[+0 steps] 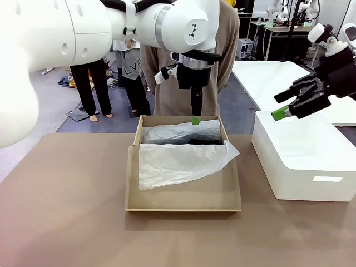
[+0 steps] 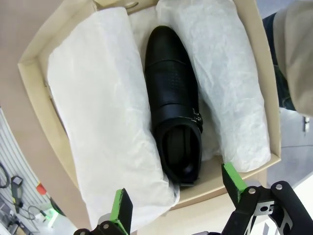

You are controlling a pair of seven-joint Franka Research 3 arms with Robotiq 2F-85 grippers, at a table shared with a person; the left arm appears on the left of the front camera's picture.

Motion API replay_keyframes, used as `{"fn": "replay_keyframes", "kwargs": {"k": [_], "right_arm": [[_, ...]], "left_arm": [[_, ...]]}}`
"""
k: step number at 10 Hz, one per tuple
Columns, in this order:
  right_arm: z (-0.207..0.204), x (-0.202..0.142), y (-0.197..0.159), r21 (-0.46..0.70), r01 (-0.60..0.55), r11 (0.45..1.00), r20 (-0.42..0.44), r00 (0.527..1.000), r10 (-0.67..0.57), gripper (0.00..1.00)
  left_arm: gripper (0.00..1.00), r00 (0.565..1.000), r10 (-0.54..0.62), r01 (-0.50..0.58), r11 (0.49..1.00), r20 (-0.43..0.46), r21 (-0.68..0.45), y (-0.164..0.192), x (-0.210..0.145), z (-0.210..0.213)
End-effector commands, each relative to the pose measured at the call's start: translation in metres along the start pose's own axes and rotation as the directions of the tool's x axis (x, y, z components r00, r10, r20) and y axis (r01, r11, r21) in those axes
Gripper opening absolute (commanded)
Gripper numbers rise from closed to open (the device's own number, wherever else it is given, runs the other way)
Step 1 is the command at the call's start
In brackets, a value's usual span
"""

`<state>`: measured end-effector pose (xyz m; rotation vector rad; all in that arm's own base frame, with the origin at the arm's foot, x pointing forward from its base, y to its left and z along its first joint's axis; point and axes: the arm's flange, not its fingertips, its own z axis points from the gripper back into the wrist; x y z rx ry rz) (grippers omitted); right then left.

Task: Pack the shoes into the box.
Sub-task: Place the other shoe of the Shoes into the Shoes Box, then close the Shoes Box.

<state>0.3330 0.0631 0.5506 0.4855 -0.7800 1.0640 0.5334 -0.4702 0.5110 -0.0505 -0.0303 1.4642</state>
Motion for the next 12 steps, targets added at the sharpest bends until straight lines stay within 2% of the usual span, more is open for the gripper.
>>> {"fn": "replay_keyframes", "kwargs": {"k": [1, 8, 9, 10, 12], "right_arm": [[-0.001, 0.001, -0.004, 0.016, -0.022, 1.000, 0.035, 0.999, 0.021, 1.00], [-0.001, 0.001, -0.004, 0.016, -0.022, 1.000, 0.035, 0.999, 0.021, 1.00], [-0.001, 0.001, -0.004, 0.016, -0.022, 1.000, 0.035, 0.999, 0.021, 1.00], [-0.001, 0.001, -0.004, 0.016, -0.022, 1.000, 0.035, 0.999, 0.021, 1.00], [-0.001, 0.001, -0.004, 0.016, -0.022, 1.000, 0.035, 0.999, 0.021, 1.00]], "left_arm": [[1.00, 1.000, 0.004, -0.004, 1.000, 0.004, 0.003, 0.002, -0.001, 0.001], [1.00, 1.000, -0.004, 0.004, 1.000, 0.001, 0.002, 0.001, -0.002, -0.002], [1.00, 0.986, -0.162, 0.163, 0.987, 0.040, -0.001, 0.017, -0.004, 0.007], [1.00, 0.967, -0.229, 0.232, 0.973, 0.111, -0.016, 0.026, 0.009, 0.019], [1.00, 0.898, -0.405, 0.409, 0.912, 0.174, 0.011, 0.042, 0.047, 0.042]]}}
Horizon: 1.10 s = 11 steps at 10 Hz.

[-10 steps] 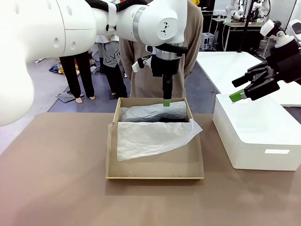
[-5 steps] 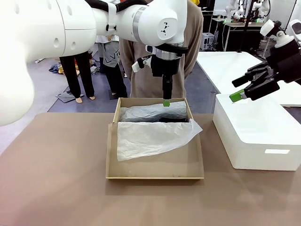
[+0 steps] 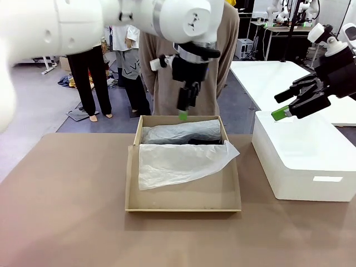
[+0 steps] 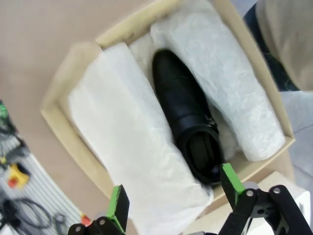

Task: Pack the shoes into the box.
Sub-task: Close the Shoes Box.

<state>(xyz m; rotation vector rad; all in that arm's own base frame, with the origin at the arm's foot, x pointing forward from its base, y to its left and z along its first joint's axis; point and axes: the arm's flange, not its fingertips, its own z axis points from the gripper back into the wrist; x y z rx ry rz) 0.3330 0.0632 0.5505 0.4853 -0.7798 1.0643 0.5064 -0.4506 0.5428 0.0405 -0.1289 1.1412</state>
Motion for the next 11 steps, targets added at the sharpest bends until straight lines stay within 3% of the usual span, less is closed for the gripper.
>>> {"fn": "replay_keyframes", "kwargs": {"k": [1, 3, 5, 6, 7, 8, 9, 11], "right_arm": [[0.000, 0.001, -0.004, 0.016, -0.022, 1.000, 0.035, 0.999, 0.021, 1.00], [0.000, 0.001, -0.004, 0.016, -0.022, 1.000, 0.035, 0.999, 0.021, 1.00], [0.000, 0.001, -0.004, 0.016, -0.022, 1.000, 0.035, 0.999, 0.021, 1.00], [0.000, 0.001, -0.004, 0.016, -0.022, 1.000, 0.035, 0.999, 0.021, 1.00], [0.000, 0.001, -0.004, 0.016, -0.022, 1.000, 0.035, 0.999, 0.021, 1.00], [0.000, 0.001, -0.004, 0.016, -0.022, 1.000, 0.035, 0.999, 0.021, 1.00], [0.000, 0.001, -0.004, 0.016, -0.022, 1.000, 0.035, 0.999, 0.021, 1.00], [0.000, 0.001, -0.004, 0.016, -0.022, 1.000, 0.035, 0.999, 0.021, 1.00]], "left_arm": [[1.00, 0.971, -0.220, 0.221, 0.975, 0.097, 0.000, 0.039, 0.045, 0.015], [1.00, 0.881, -0.457, 0.454, 0.889, 0.119, 0.053, 0.060, 0.081, 0.027], [1.00, 0.741, -0.663, 0.658, 0.748, 0.108, 0.083, 0.075, 0.114, 0.033], [1.00, 0.669, -0.737, 0.732, 0.676, 0.102, 0.080, 0.083, 0.126, 0.032], [1.00, 0.629, -0.769, 0.768, 0.637, 0.112, 0.060, 0.088, 0.134, 0.028], [1.00, 0.638, -0.762, 0.769, 0.638, 0.109, -0.038, 0.089, 0.138, 0.028], [1.00, 0.679, -0.729, 0.723, 0.685, 0.084, 0.090, 0.071, 0.125, 0.041], [1.00, 0.679, -0.729, 0.723, 0.685, 0.084, 0.090, 0.071, 0.125, 0.041]]}}
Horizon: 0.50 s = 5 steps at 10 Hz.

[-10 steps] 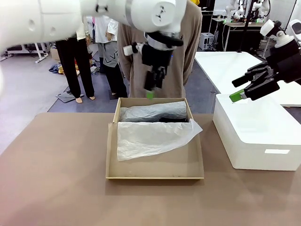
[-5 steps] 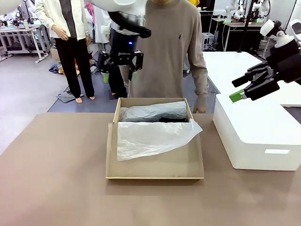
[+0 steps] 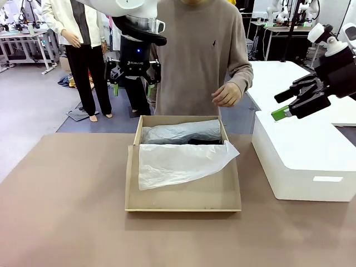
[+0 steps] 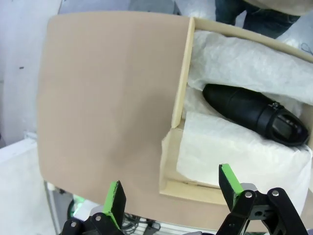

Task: Pack the shoes into the box.
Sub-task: Close the Shoes Box.

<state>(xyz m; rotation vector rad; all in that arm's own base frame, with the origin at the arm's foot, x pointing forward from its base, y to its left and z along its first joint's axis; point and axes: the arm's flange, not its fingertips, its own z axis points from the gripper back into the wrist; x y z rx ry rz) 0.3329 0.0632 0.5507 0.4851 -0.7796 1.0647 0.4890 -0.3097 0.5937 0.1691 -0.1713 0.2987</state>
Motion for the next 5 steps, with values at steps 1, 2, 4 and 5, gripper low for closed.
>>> {"fn": "replay_keyframes", "kwargs": {"k": [1, 2, 4, 5], "right_arm": [[-0.001, 0.001, -0.004, 0.016, -0.021, 1.000, 0.035, 0.999, 0.021, 1.00], [-0.001, 0.001, -0.004, 0.016, -0.021, 1.000, 0.035, 0.999, 0.021, 1.00], [-0.001, 0.001, -0.004, 0.016, -0.021, 1.000, 0.035, 0.999, 0.021, 1.00], [-0.001, 0.001, -0.004, 0.016, -0.021, 1.000, 0.035, 0.999, 0.021, 1.00]], "left_arm": [[1.00, 1.000, 0.026, -0.026, 0.999, -0.004, 0.021, -0.002, 0.001, 0.003], [1.00, 1.000, 0.026, -0.026, 0.999, -0.004, 0.021, -0.002, 0.001, 0.003], [1.00, 1.000, 0.011, -0.011, 1.000, -0.011, 0.011, -0.003, -0.002, 0.000], [1.00, 0.988, -0.150, 0.148, 0.988, 0.037, 0.042, 0.009, 0.003, -0.005]]}}
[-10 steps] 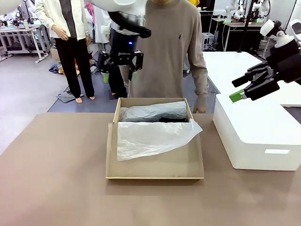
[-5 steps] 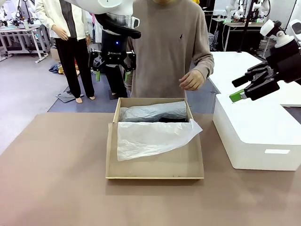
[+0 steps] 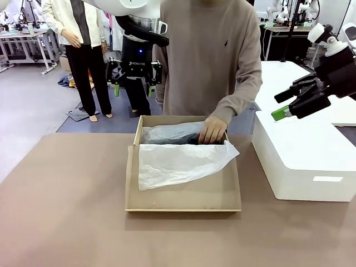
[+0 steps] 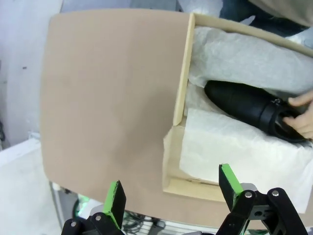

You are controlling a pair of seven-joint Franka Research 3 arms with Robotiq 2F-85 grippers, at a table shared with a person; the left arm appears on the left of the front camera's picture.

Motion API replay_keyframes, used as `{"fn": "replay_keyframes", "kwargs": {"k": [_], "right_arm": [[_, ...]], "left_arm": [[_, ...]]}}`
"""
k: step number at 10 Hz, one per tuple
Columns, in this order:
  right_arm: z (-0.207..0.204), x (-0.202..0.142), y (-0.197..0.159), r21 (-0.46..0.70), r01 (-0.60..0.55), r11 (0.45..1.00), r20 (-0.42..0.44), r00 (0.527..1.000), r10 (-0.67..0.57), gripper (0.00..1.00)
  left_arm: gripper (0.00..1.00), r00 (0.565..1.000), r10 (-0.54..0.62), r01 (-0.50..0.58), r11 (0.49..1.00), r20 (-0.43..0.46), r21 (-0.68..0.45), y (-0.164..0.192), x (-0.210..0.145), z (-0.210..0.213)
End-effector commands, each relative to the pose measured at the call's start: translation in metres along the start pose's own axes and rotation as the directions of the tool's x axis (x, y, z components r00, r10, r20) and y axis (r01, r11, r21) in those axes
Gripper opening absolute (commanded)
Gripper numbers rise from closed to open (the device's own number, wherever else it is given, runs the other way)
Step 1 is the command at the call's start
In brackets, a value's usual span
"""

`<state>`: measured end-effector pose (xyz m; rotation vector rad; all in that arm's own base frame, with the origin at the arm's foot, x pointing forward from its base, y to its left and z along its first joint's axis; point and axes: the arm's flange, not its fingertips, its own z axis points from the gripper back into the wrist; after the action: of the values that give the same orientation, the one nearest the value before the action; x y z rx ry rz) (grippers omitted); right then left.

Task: Pack the shoes into the box.
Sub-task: Close the Shoes Box.

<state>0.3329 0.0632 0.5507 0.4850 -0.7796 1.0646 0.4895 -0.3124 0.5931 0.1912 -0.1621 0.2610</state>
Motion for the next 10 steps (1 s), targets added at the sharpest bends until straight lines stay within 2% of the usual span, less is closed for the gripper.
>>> {"fn": "replay_keyframes", "kwargs": {"k": [1, 2, 4, 5, 6, 7, 10], "right_arm": [[-0.001, 0.001, -0.004, 0.016, -0.021, 1.000, 0.035, 0.999, 0.021, 1.00], [-0.001, 0.001, -0.004, 0.016, -0.021, 1.000, 0.035, 0.999, 0.021, 1.00], [-0.001, 0.001, -0.004, 0.016, -0.021, 1.000, 0.035, 0.999, 0.021, 1.00], [-0.001, 0.001, -0.004, 0.016, -0.021, 1.000, 0.035, 0.999, 0.021, 1.00], [-0.001, 0.001, -0.004, 0.016, -0.021, 1.000, 0.035, 0.999, 0.021, 1.00], [-0.001, 0.001, -0.004, 0.016, -0.021, 1.000, 0.035, 0.999, 0.021, 1.00], [-0.001, 0.001, -0.004, 0.016, -0.021, 1.000, 0.035, 0.999, 0.021, 1.00]], "left_arm": [[1.00, 0.955, -0.294, 0.294, 0.956, 0.045, -0.005, 0.029, 0.009, -0.010], [1.00, 0.912, -0.405, 0.407, 0.913, 0.070, -0.018, 0.050, 0.017, -0.014], [1.00, 0.826, -0.555, 0.558, 0.830, 0.099, -0.001, 0.077, 0.035, -0.020], [1.00, 0.765, -0.630, 0.640, 0.767, 0.133, -0.048, 0.087, 0.043, -0.023], [1.00, 0.681, -0.712, 0.728, 0.683, 0.170, -0.057, 0.098, 0.052, -0.026], [0.84, 0.602, -0.777, 0.795, 0.605, 0.184, -0.049, 0.105, 0.058, -0.029], [0.29, 0.449, -0.879, 0.893, 0.442, 0.160, -0.078, 0.119, 0.074, -0.029]]}}
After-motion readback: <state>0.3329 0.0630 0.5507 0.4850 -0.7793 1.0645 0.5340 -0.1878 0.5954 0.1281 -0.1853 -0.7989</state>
